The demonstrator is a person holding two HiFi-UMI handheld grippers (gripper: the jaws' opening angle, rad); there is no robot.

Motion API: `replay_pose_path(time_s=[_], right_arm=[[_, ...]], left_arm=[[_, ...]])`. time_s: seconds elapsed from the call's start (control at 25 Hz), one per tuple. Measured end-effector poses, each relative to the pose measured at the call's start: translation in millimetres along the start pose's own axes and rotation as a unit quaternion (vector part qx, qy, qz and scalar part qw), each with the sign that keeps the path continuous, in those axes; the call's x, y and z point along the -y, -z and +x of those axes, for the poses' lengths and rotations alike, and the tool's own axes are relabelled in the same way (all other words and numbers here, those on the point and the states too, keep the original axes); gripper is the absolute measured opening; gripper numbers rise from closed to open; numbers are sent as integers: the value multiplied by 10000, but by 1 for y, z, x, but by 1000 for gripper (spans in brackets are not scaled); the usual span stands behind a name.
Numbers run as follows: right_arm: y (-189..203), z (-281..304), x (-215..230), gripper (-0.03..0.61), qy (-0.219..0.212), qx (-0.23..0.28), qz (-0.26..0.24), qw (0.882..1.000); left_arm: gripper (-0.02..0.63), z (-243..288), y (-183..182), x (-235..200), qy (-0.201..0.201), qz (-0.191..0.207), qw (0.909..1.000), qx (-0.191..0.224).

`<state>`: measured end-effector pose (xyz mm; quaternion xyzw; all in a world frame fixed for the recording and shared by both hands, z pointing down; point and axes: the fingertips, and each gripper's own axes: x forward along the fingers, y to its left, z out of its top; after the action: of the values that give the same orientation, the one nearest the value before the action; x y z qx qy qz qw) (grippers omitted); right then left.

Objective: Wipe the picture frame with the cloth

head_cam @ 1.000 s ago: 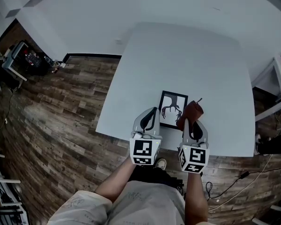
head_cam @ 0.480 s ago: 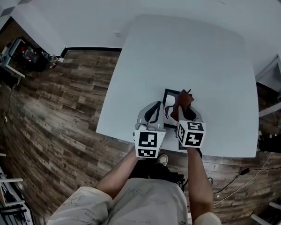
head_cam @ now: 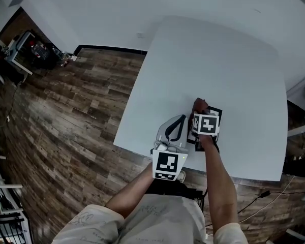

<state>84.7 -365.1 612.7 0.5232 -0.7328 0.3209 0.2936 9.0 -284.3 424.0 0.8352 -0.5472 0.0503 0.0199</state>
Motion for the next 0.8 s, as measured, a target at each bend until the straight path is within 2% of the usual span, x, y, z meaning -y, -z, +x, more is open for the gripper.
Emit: replay_pose_path(time_s=[0.36,0.8], right_arm=[[1,7,10,81,165,-217,92,9996],[26,-28,95,81,795,-322,549,9948]], left_arm=[[0,-4,-1,-13,15,-47,10000,44],[0,-2,-3,-6,89,-161,9998,88]])
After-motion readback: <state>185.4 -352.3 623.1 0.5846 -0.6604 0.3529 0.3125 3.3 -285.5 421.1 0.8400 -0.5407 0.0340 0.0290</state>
